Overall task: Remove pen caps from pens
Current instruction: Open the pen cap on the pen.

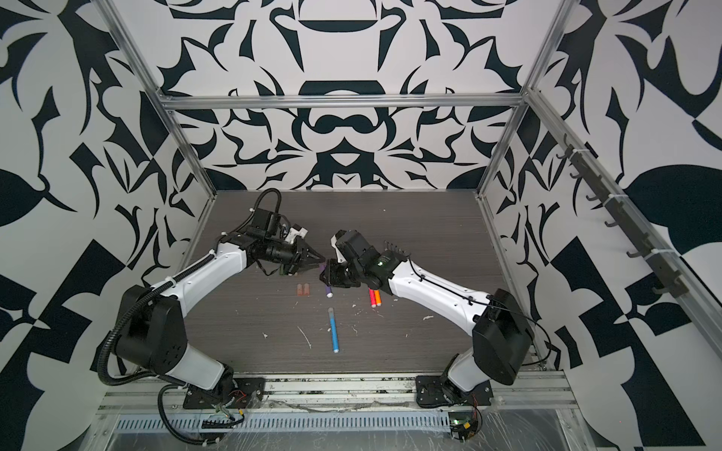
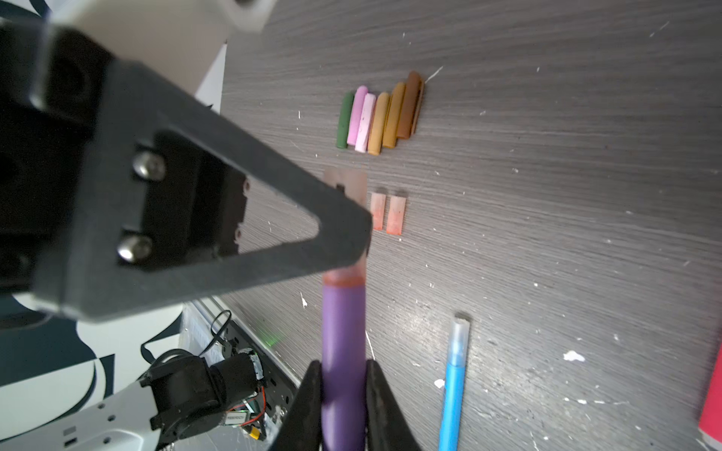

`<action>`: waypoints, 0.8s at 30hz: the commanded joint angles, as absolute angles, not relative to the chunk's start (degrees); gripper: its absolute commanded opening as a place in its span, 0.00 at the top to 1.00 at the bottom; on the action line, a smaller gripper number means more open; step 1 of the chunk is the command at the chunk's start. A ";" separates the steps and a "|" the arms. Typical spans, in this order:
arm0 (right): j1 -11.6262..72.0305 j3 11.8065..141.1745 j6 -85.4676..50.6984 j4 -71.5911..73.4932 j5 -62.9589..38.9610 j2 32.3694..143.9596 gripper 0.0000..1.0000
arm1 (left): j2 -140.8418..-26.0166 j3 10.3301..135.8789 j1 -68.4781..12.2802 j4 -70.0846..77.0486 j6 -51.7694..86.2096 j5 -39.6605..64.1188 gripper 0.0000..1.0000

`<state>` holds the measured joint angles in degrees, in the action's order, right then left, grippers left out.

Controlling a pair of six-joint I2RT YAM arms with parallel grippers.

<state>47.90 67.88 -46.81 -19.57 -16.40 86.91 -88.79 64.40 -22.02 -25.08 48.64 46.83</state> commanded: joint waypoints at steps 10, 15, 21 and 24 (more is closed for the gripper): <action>47.72 68.29 -47.08 -18.79 -19.01 86.94 0.82 | -88.81 67.39 -22.23 -25.19 49.04 47.81 1.00; 47.72 68.38 -46.85 -18.90 -18.87 86.92 0.83 | -88.74 67.27 -22.19 -25.17 49.20 47.89 1.00; 47.72 68.64 -46.94 -18.71 -18.88 87.65 0.69 | -87.94 66.80 -22.15 -25.22 49.39 47.81 1.00; 47.72 68.88 -46.85 -18.65 -18.81 87.74 0.65 | -87.88 66.58 -22.24 -25.14 49.39 47.76 1.00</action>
